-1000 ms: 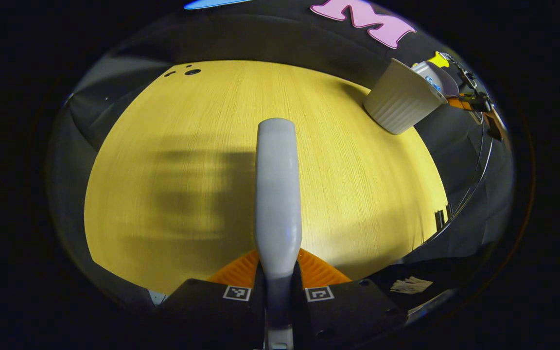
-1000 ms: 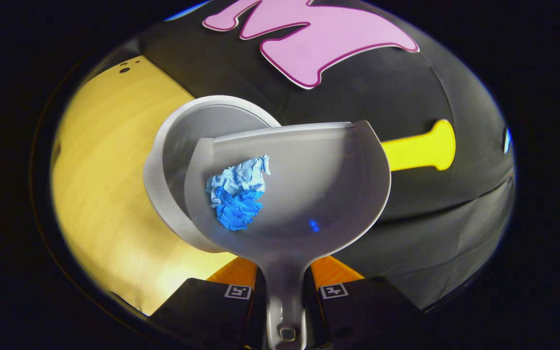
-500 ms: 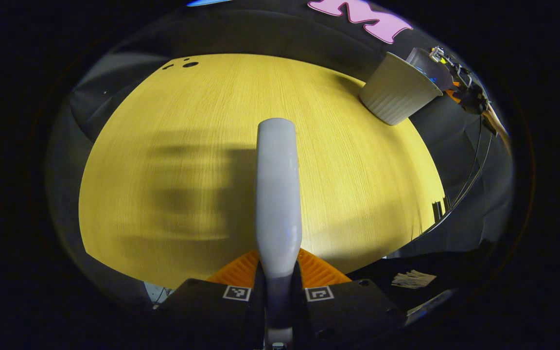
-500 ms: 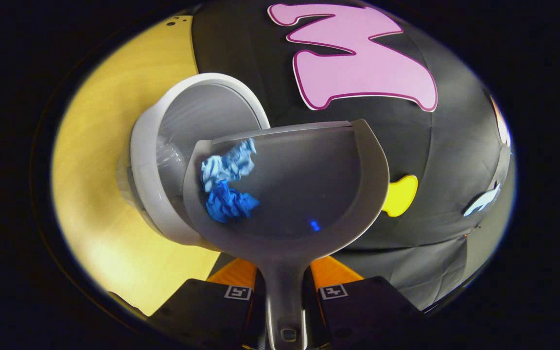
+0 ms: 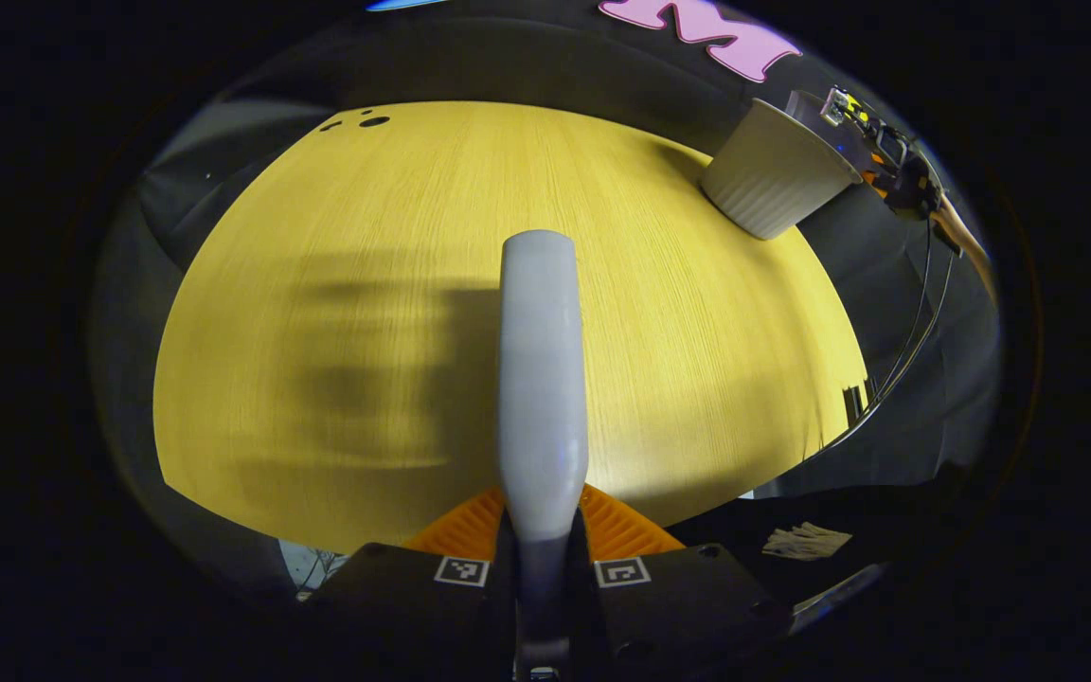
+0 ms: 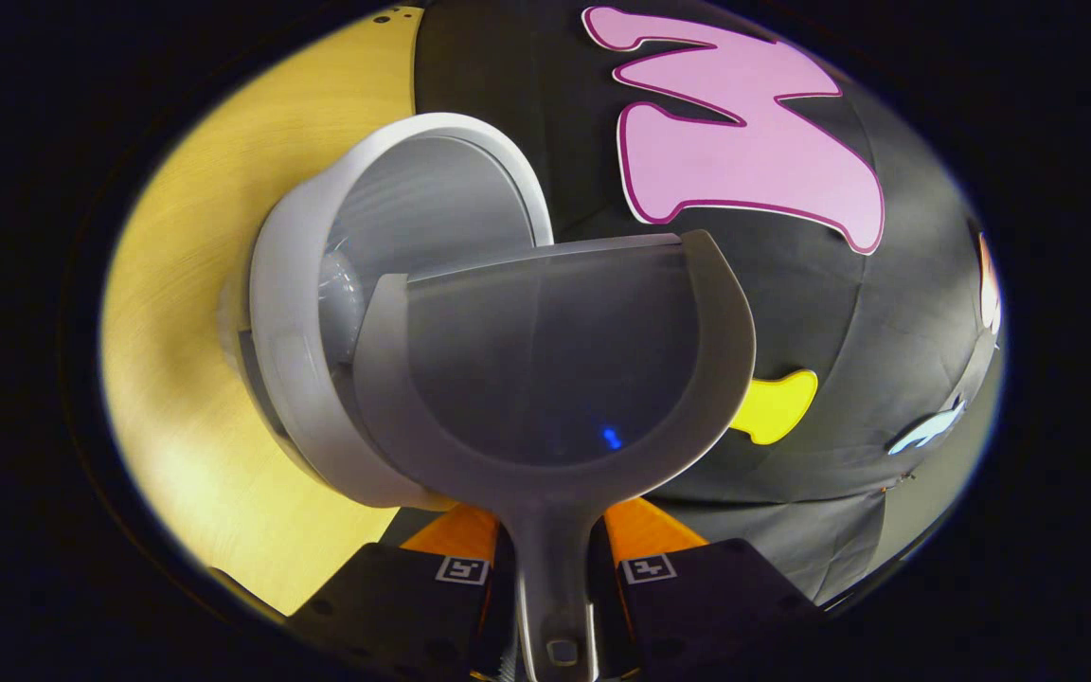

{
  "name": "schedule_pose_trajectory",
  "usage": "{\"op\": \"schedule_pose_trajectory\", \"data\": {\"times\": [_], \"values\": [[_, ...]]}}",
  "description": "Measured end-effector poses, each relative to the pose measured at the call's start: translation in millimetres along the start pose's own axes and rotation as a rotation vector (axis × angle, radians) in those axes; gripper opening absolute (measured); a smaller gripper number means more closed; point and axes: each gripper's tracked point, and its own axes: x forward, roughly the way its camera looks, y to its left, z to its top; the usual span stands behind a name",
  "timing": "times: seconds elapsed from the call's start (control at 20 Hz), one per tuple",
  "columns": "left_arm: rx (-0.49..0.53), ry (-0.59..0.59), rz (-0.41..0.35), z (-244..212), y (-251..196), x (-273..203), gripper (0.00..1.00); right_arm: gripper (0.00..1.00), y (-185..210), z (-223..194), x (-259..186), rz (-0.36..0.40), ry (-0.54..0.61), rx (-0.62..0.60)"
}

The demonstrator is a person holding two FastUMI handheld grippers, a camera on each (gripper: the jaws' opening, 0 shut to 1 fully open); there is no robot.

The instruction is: Pick up the small broom and dustpan from the desktop, sweep the trash into the dustpan with the broom, and then empty the trash into the garbage bin.

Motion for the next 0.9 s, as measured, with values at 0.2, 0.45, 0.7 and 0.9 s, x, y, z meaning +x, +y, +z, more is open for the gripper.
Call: {"op": "schedule_pose_trajectory", "data": {"times": [0.2,0.45,0.7,0.9], "values": [[-0.001,-0.008,0.007,2.1,0.6,-0.1,0.26,0.36,-3.1,-7.6,-5.2,0.067,0.037,0.196],[-0.005,-0.039,-0.002,14.9,1.7,0.5,0.26,0.36,-31.5,-17.4,-22.9,0.128,0.026,0.487],[-0.023,-0.095,0.024,30.4,9.8,1.9,0.26,0.29,-48.5,-2.9,-31.8,0.226,-0.05,0.803],[-0.057,-0.117,0.033,37.3,16.1,-0.2,0.26,0.29,-60.4,21.0,-46.3,0.303,-0.195,0.957]]}}
